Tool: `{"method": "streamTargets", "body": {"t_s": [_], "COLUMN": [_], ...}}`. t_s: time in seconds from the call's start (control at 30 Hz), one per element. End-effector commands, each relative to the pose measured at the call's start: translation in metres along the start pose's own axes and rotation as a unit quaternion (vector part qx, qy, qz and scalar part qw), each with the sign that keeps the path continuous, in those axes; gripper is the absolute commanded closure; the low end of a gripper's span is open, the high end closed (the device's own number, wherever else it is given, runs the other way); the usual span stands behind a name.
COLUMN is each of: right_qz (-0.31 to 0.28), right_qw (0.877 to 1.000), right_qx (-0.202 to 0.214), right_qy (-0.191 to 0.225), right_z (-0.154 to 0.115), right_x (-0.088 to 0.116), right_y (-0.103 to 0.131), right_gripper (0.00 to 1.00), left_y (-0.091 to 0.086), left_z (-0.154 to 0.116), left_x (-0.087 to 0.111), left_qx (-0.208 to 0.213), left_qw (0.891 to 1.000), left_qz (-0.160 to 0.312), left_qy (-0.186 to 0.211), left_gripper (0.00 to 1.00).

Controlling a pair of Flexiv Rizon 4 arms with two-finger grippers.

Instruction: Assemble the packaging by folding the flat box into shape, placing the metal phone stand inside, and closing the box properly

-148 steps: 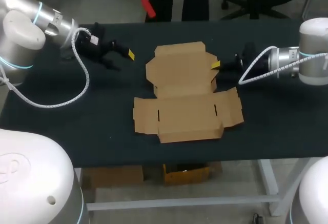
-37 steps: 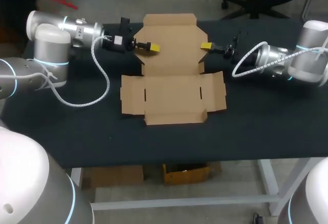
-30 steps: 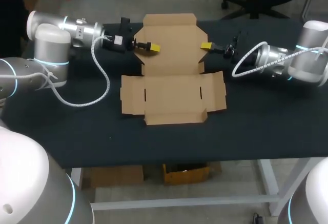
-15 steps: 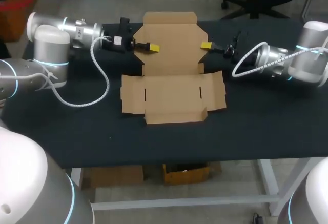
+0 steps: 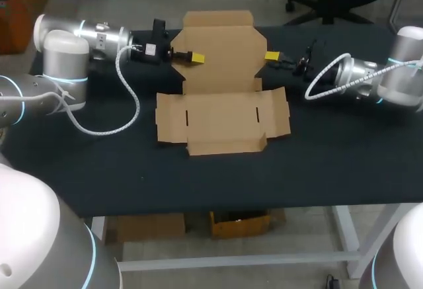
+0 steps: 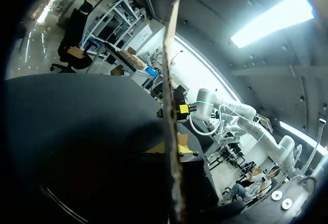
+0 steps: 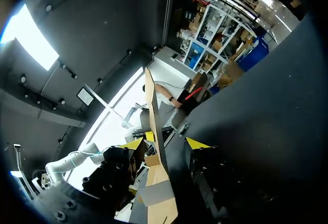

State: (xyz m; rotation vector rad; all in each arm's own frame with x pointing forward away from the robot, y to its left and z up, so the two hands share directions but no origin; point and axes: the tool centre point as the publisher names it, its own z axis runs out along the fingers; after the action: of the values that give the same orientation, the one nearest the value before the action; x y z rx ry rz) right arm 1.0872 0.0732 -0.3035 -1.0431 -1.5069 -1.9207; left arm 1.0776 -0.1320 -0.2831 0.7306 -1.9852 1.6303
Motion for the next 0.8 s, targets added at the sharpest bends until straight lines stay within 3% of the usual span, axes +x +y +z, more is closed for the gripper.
{"method": "streamTargets", "body": {"t_s": [0.03,0.23,0.3,0.4,0.43,0.53,0.8], "right_qz": [-0.008,-0.032,-0.039,-0.047,-0.049,-0.056,-0.077], "right_qw": [0.999,0.997,0.997,0.995,0.994,0.993,0.988], "right_qx": [-0.002,-0.005,-0.007,-0.010,-0.012,-0.016,-0.022], "right_qy": [-0.033,-0.064,-0.073,-0.087,-0.093,-0.102,-0.130], "right_z": [-0.017,-0.037,-0.044,-0.054,-0.057,-0.065,-0.086], "right_x": [0.020,0.038,0.043,0.050,0.052,0.057,0.071], "right_y": [0.001,0.003,0.002,0.000,0.000,-0.003,-0.009], "right_gripper": [0.31,0.39,0.50,0.57,0.62,0.98,1.00], "left_y": [-0.010,-0.024,-0.028,-0.034,-0.036,-0.041,-0.053], "left_z": [-0.002,0.000,0.001,0.003,0.004,0.005,0.004], "left_x": [-0.002,-0.005,-0.006,-0.006,-0.007,-0.008,-0.008], "left_qx": [-0.008,-0.012,-0.012,-0.007,-0.004,0.001,0.018], "left_qw": [1.000,0.999,0.999,0.998,0.998,0.997,0.995], "left_qz": [0.012,0.035,0.043,0.056,0.062,0.071,0.095], "left_qy": [0.005,0.007,0.009,0.005,0.005,0.007,0.004], "left_gripper": [1.00,1.00,1.00,1.00,1.00,1.00,1.00]}}
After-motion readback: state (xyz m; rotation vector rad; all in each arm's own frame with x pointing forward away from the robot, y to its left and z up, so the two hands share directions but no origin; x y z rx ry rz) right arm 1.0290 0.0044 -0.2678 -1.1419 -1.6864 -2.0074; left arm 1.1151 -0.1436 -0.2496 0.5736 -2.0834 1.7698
